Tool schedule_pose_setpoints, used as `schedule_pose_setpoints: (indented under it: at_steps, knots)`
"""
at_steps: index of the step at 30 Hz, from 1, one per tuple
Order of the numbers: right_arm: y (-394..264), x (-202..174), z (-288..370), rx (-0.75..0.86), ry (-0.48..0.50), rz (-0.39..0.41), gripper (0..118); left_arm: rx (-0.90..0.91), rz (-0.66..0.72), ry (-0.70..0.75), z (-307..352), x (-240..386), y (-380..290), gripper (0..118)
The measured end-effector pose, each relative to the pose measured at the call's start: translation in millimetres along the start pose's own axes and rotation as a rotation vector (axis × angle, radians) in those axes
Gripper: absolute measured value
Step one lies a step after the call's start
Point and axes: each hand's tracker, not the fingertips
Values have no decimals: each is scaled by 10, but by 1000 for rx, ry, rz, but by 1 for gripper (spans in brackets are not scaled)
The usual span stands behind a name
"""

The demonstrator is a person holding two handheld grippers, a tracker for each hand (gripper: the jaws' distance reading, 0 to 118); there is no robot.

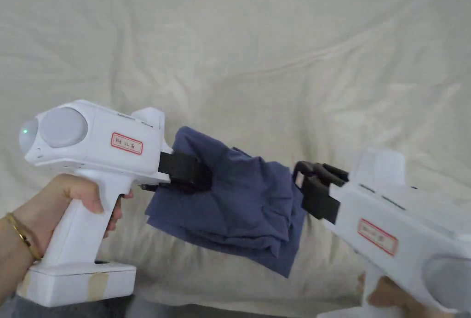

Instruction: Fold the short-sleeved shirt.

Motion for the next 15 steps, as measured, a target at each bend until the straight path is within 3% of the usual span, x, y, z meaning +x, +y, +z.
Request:
schedule_pose_setpoints:
  at_steps: [4, 10, 15]
  knots:
    - [194, -108, 247, 87, -37, 103, 2, 29, 107, 200, 664, -526, 128, 22]
    - [227, -98, 201, 67, -54, 84, 2, 126, 161, 544, 1603, -1483, 381, 21]
    - [118, -137, -98, -14, -106, 50, 2, 185, 162, 1013, 1988, -2194, 698, 21]
